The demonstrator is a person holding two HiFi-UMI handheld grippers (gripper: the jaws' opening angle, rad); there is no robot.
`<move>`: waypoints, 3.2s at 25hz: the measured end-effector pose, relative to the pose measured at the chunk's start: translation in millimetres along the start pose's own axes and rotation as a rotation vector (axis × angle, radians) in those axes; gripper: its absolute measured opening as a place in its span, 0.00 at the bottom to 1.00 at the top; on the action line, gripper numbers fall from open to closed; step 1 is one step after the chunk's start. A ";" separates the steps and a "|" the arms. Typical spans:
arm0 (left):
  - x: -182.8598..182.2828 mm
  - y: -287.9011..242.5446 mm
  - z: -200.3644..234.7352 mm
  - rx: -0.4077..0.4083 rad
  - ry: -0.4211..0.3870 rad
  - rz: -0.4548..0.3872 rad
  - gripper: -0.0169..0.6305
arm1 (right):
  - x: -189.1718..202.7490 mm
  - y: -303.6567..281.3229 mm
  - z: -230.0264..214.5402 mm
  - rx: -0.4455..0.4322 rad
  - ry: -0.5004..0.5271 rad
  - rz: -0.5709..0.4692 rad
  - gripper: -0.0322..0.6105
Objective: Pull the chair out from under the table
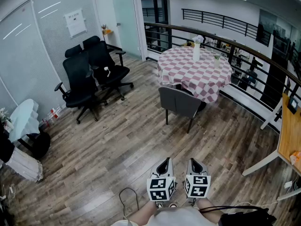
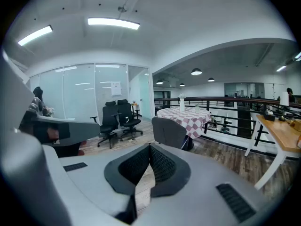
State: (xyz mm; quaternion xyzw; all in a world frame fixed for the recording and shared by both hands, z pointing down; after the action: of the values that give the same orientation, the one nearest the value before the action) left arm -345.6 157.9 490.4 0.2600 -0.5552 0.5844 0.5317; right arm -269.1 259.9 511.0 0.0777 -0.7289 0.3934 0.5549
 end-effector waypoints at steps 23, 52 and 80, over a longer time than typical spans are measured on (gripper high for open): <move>-1.4 -29.1 64.3 0.064 -0.007 0.072 0.03 | 8.4 -45.9 27.7 0.073 -0.078 0.053 0.08; -49.0 -210.6 29.3 0.014 0.024 0.109 0.03 | -54.8 -172.4 -115.9 0.050 -0.047 0.122 0.08; -65.8 -320.1 10.4 -0.032 -0.008 0.194 0.03 | -80.2 -259.7 -196.1 -0.013 -0.074 0.196 0.08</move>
State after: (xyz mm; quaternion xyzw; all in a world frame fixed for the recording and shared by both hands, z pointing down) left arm -37.6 68.2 553.4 0.1988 -0.5890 0.6231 0.4746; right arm 50.2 187.1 582.4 0.0170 -0.7557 0.4377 0.4869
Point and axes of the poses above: the fingertips, and each gripper's own axes: y backward along the fingers, z to its left, x out of its underside, the point moved 4 cm from there along y, backward along the fingers, and after that the axes turned 6 degrees about z, right-handed, at the moved point
